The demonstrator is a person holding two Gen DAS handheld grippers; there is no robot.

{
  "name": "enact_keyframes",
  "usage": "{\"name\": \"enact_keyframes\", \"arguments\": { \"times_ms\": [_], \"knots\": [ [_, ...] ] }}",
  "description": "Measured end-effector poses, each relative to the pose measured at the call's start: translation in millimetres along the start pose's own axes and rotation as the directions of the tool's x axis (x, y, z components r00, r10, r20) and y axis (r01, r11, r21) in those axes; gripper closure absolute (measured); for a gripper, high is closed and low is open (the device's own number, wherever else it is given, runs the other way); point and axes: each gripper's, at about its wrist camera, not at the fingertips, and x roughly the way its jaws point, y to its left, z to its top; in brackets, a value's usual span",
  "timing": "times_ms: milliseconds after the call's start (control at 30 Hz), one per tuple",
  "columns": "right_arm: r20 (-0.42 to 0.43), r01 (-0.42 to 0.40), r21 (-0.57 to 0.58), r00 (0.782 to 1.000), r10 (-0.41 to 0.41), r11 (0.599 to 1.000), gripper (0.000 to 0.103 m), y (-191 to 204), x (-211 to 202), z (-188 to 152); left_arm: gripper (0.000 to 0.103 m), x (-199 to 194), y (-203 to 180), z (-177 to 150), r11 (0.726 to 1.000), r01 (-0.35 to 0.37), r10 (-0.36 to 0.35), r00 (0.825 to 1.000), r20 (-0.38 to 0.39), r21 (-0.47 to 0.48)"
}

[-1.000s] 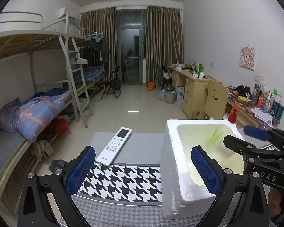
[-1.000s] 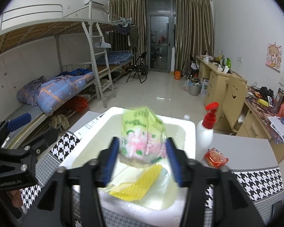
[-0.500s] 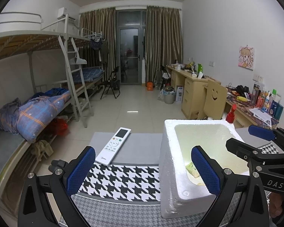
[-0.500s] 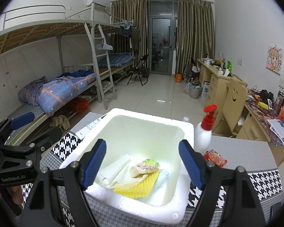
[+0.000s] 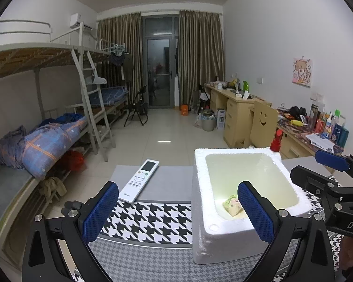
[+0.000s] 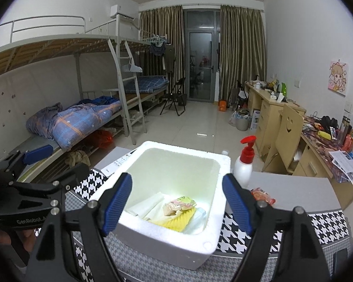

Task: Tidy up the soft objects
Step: 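Withdraw both open tools up from the foam box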

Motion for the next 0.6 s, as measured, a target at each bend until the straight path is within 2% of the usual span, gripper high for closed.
{"name": "enact_keyframes", "arguments": {
  "times_ms": [300, 600],
  "knots": [
    [0.034, 0.025, -0.017, 0.999, -0.024, 1.0, 0.008, -0.1, -21.5, -5.4, 0.001, -17.4, -6.4, -1.6, 1.0, 0.0, -0.001, 1.0, 0.018, 0.007],
    [0.056, 0.033, -0.016, 0.998, -0.032, 0.999, 0.008, 0.5, -40.3, -12.7, 0.001, -39.9, -12.7, -6.1, 1.0, 0.014, -0.014, 0.999, 0.036, 0.015]
  ]
}}
